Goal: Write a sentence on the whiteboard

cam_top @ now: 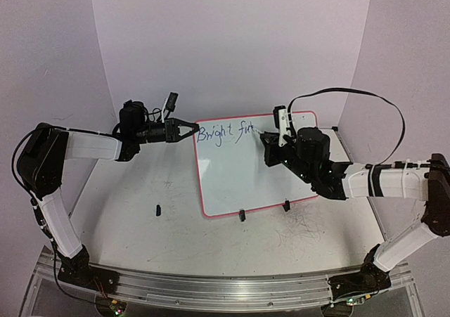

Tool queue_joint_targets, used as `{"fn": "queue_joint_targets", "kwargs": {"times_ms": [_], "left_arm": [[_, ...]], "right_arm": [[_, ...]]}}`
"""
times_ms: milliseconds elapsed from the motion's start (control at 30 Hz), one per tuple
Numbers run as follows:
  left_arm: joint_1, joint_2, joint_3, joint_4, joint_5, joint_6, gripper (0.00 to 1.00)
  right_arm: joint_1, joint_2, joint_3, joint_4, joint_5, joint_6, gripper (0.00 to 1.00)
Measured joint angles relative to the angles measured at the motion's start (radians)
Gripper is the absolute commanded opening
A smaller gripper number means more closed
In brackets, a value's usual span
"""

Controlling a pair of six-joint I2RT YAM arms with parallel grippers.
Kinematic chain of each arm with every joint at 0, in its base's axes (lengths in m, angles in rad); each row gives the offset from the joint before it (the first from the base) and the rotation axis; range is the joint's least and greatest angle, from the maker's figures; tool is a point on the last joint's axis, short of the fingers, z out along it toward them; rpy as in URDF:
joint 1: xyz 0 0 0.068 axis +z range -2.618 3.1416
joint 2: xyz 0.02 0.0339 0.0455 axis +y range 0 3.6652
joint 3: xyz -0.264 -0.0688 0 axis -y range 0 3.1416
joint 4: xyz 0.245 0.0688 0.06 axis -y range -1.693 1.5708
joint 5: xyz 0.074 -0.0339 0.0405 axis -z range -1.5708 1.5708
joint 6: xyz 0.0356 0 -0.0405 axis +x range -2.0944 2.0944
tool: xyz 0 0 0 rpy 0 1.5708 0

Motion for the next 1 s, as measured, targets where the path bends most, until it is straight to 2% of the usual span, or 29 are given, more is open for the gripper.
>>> {"fn": "queue_joint_targets", "kwargs": {"times_ms": [267, 1000], "left_arm": [[0.000, 0.000, 0.000, 0.000, 0.000, 0.003, 0.00], [0.000, 0.000, 0.000, 0.000, 0.000, 0.003, 0.00]], "right_arm": [[0.003, 0.017, 0.000, 0.000, -0.004, -0.016, 0.00], [0.002, 0.075, 0.067, 0.000, 0.106, -0.007, 0.00]]}}
